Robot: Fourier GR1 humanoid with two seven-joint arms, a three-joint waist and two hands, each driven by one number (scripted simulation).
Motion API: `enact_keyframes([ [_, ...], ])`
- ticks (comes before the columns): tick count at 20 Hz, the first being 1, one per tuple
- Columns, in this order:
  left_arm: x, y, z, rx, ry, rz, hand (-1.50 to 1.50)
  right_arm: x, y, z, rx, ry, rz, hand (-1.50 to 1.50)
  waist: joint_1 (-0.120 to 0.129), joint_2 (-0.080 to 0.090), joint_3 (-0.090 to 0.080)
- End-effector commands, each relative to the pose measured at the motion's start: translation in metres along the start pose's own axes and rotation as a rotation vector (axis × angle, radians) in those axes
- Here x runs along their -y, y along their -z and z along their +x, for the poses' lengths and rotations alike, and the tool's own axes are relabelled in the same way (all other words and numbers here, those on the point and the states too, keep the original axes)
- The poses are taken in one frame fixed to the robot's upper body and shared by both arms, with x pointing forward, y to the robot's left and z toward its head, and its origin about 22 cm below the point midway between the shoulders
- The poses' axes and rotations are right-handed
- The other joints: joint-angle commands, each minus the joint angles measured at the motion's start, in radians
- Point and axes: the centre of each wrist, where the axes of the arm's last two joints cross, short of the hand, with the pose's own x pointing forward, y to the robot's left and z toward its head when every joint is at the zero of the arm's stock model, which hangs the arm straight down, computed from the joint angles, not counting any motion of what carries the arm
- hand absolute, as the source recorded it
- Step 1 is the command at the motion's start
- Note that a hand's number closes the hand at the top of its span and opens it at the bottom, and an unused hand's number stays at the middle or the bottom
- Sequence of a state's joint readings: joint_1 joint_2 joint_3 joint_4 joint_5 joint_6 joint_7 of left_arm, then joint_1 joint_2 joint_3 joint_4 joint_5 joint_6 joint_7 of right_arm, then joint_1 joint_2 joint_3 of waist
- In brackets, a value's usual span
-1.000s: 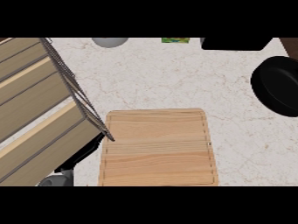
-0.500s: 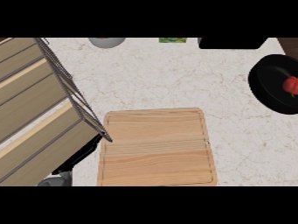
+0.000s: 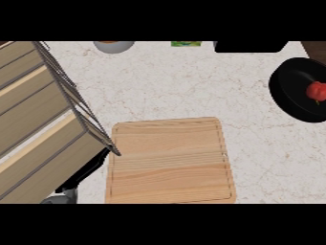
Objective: Pick the bell pepper from the cutting board and place it in the pot
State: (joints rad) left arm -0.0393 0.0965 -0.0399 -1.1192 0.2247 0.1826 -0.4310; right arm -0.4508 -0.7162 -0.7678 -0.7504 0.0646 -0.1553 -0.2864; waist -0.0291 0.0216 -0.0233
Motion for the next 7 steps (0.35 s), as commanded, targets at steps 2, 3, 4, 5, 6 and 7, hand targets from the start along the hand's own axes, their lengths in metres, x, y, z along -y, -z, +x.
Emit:
enact_keyframes([
  [2, -0.006, 0.062, 0.081, 0.218, 0.056, -0.064, 0.00, 0.047, -0.002, -0.013, 0.025, 0.011, -0.006, -1.50, -0.008, -0.027, 0.031],
  [3, -0.010, 0.062, 0.085, 0.224, 0.043, -0.066, 0.00, 0.056, -0.004, -0.018, 0.019, 0.012, -0.021, -1.50, -0.005, -0.028, 0.034],
  [4, -0.004, 0.065, 0.089, 0.237, 0.027, -0.058, 0.00, 0.061, 0.000, -0.015, 0.008, 0.029, -0.029, -1.50, -0.004, -0.029, 0.033],
  [5, 0.000, 0.062, 0.086, 0.232, 0.050, -0.069, 0.00, 0.068, -0.001, -0.017, 0.008, 0.018, -0.015, -1.50, -0.001, -0.028, 0.033],
  [6, 0.002, 0.060, 0.083, 0.222, 0.030, -0.083, 0.00, 0.076, -0.005, -0.024, 0.010, 0.019, -0.023, -1.50, -0.002, -0.027, 0.034],
  [7, -0.007, 0.064, 0.088, 0.220, 0.029, -0.068, 0.00, 0.083, -0.011, -0.029, 0.008, 0.006, -0.016, -1.50, -0.010, -0.030, 0.033],
])
